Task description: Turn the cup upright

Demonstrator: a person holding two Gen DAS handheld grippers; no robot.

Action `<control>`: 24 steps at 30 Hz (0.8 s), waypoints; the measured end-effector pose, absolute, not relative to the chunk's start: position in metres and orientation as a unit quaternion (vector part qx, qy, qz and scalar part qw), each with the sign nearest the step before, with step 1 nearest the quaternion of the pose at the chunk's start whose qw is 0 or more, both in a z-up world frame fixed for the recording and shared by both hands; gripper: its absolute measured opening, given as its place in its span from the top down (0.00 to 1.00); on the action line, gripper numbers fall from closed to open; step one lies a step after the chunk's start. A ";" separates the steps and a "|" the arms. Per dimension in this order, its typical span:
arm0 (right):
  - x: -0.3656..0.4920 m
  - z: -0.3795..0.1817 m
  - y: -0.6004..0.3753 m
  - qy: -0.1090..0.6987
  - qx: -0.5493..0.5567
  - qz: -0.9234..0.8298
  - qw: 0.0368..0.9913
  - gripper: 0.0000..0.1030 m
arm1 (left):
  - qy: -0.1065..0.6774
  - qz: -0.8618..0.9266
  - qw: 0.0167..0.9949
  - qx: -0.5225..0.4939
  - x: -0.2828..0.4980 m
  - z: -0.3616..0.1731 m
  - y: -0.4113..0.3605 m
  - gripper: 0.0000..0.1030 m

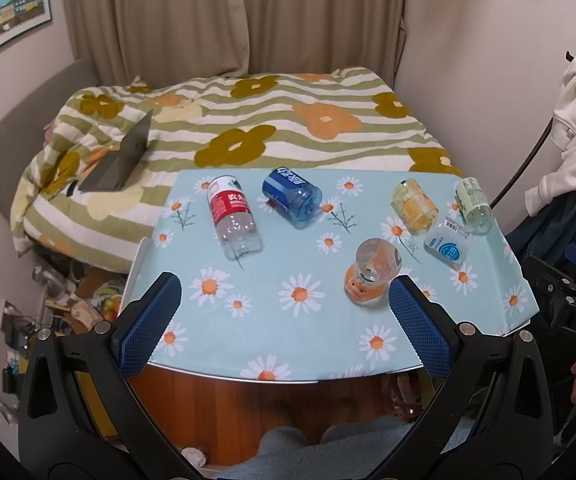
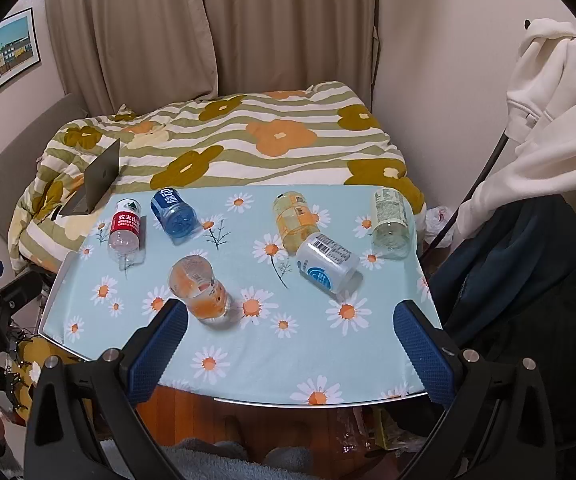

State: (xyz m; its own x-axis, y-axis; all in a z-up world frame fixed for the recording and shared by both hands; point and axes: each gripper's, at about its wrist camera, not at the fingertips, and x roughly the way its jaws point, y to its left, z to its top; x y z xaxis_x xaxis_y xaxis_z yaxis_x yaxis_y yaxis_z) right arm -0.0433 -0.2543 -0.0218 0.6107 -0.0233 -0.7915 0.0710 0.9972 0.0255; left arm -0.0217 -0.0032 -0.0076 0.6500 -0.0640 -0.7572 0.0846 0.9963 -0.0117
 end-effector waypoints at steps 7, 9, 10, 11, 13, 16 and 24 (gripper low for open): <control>-0.043 -0.021 -0.254 0.440 0.027 -0.026 0.897 0.00 | 0.417 -0.042 0.908 0.013 -0.022 -0.008 -0.003 0.00; -0.043 -0.021 -0.254 0.440 0.028 -0.026 0.897 0.00 | 0.417 -0.041 0.908 0.013 -0.022 -0.008 -0.003 0.00; -0.043 -0.021 -0.254 0.440 0.028 -0.026 0.897 0.00 | 0.416 -0.041 0.908 0.013 -0.022 -0.008 -0.003 0.00; -0.043 -0.021 -0.254 0.441 0.028 -0.026 0.897 0.00 | 0.416 -0.041 0.908 0.013 -0.022 -0.008 -0.004 0.00; -0.043 -0.021 -0.254 0.440 0.027 -0.027 0.897 0.00 | 0.416 -0.040 0.908 0.013 -0.023 -0.008 -0.004 0.00; -0.043 -0.021 -0.254 0.440 0.028 -0.027 0.897 0.00 | 0.415 -0.044 0.909 0.012 -0.022 -0.008 -0.004 0.00; -0.043 -0.022 -0.255 0.441 0.028 -0.027 0.897 0.00 | 0.414 -0.045 0.909 0.017 -0.016 -0.006 -0.006 0.00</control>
